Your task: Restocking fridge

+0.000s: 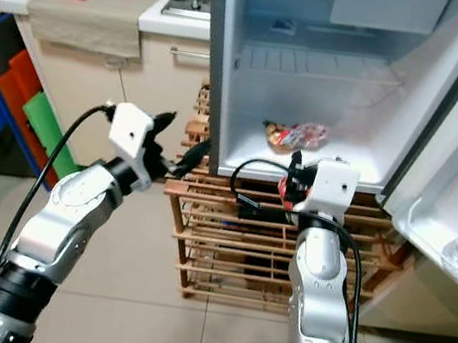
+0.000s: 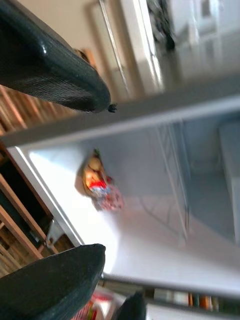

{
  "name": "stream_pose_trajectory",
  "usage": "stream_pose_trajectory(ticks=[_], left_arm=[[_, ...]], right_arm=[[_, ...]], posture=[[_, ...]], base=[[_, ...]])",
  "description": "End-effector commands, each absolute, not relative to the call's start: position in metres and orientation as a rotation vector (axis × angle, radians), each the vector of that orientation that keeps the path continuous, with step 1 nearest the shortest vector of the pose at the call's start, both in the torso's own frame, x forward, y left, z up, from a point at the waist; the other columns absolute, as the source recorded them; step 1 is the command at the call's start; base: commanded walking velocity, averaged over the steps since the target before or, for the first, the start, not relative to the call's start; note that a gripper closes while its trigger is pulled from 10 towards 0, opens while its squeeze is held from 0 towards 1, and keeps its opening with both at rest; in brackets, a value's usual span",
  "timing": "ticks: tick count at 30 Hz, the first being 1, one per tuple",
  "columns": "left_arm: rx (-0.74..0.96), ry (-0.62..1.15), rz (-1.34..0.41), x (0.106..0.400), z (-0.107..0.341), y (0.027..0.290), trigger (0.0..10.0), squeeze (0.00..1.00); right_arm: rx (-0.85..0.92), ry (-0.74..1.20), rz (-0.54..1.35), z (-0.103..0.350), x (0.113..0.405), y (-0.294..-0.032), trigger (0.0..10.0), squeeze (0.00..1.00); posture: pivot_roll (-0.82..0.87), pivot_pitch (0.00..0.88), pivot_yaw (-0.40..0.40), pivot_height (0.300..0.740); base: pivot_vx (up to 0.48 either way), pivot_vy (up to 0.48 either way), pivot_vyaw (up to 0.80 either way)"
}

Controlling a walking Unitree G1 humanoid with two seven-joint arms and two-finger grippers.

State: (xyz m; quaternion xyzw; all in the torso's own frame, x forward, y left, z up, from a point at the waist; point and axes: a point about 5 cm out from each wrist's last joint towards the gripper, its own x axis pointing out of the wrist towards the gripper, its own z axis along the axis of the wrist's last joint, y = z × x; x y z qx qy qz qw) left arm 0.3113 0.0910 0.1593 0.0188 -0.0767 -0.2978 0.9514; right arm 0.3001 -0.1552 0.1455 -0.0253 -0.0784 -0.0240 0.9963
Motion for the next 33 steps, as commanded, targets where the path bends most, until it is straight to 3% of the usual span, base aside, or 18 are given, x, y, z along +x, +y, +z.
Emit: stream_pose_trajectory(ticks=[1,7,13,20,30,33], left_arm=[[0.052,-0.199,-0.636,0.313,0.171,0.086,10.0,0.00],[0.053,-0.227,-0.609,0.316,0.176,0.089,10.0,0.00],[0.013,-0.253,-0.622,0.319,0.181,0.081,10.0,0.00],[0.068,-0.349,-0.759,0.319,0.199,0.048,10.0,0.00],[0.041,-0.367,-0.764,0.318,0.201,0.048,10.0,0.00],[0.031,-0.374,-0.751,0.319,0.202,0.051,10.0,0.00]], right_arm=[[-0.051,-0.157,-0.060,0.144,0.302,-0.155,10.0,0.00],[-0.041,-0.181,-0.040,0.147,0.304,-0.151,10.0,0.00],[-0.051,-0.191,-0.051,0.148,0.309,-0.152,10.0,0.00],[-0.046,-0.220,-0.022,0.155,0.322,-0.146,10.0,0.00],[-0.057,-0.230,-0.016,0.156,0.326,-0.144,10.0,0.00],[-0.053,-0.220,-0.016,0.153,0.325,-0.143,10.0,0.00]], posture=[[-0.08,0.000,0.113,0.740],[-0.08,0.000,0.124,0.740],[-0.07,0.000,0.106,0.740],[-0.03,0.000,0.063,0.740],[-0.03,0.000,0.062,0.740],[-0.03,0.000,0.069,0.740]], base=[[0.000,0.000,-0.80],[0.000,0.000,-0.80],[0.000,0.000,0.00],[0.464,0.000,0.00],[0.480,0.000,-0.32],[0.000,0.000,0.00]])
